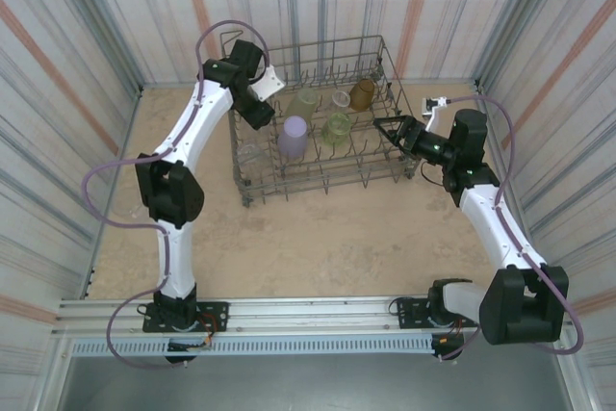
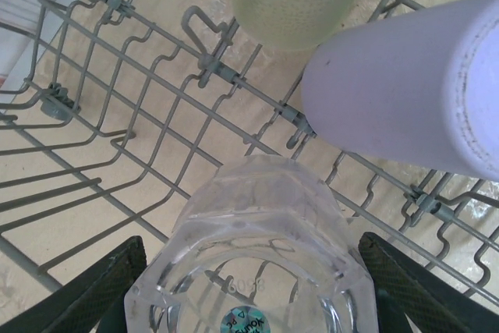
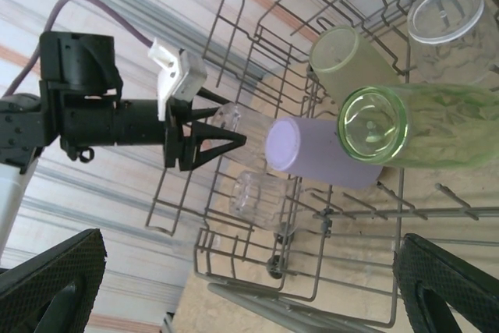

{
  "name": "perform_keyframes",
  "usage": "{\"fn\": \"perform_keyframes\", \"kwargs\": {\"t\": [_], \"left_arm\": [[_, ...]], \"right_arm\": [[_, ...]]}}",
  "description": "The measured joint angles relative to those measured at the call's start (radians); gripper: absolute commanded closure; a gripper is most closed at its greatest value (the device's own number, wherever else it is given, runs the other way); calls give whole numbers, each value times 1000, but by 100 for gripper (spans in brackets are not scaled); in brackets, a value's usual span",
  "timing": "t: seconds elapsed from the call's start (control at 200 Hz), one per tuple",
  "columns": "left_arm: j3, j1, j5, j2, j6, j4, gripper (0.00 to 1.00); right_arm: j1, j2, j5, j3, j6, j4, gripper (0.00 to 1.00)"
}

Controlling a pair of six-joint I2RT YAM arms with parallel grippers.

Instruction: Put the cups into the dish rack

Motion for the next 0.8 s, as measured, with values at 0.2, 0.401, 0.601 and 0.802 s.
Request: {"fn": "perform_keyframes", "kwargs": {"t": [0.2, 0.401, 0.601, 0.802], "left_arm": [[2, 0, 6, 14, 34, -2, 89], [23, 0, -28, 72, 39, 4, 93], [32, 0, -76, 79, 39, 21, 93], [32, 2, -111, 80, 39, 31, 93]], "right_arm": [[-2, 0, 0, -10, 0, 0, 1], [-2, 0, 0, -16, 0, 2, 1], [-2, 0, 0, -19, 0, 4, 1], [-2, 0, 0, -21, 0, 8, 1]]}}
